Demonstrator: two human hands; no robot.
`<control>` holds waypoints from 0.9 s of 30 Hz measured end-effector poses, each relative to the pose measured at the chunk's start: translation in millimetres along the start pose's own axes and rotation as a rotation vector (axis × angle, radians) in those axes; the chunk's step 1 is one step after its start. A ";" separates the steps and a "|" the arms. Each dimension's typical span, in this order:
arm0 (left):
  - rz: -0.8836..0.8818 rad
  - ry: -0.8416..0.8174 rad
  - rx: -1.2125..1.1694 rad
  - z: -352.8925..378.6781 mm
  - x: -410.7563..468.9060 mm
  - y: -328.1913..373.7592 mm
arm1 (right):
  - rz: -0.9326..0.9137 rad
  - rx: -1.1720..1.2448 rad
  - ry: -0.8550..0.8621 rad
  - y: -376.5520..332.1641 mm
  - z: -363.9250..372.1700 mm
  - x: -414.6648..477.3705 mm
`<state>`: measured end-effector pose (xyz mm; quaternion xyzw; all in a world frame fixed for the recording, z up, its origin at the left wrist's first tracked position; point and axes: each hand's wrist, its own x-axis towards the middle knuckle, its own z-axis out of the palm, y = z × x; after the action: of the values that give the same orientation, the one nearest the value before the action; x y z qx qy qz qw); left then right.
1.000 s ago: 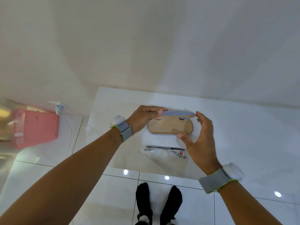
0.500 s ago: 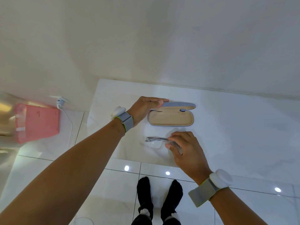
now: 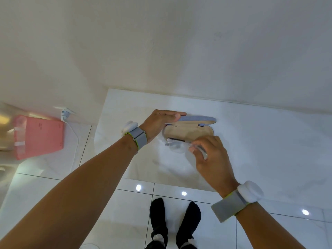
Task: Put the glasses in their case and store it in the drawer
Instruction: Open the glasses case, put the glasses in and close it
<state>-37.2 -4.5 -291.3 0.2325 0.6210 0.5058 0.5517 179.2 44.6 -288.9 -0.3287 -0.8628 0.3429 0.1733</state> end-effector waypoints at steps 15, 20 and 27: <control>0.023 0.020 0.057 1.6 0.4 -2.7 | -0.109 -0.299 -0.053 16.8 21.1 47.5; 0.025 0.023 0.077 2.4 -0.2 -2.2 | -0.160 -0.318 0.075 14.9 26.3 43.2; 0.030 0.021 0.081 3.2 -0.3 -1.8 | -0.208 -0.349 0.160 10.9 24.6 28.3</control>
<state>-33.6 -4.3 -292.4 0.2587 0.6430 0.4911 0.5277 150.6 58.2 -311.8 -0.2892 -0.9218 0.1413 0.2159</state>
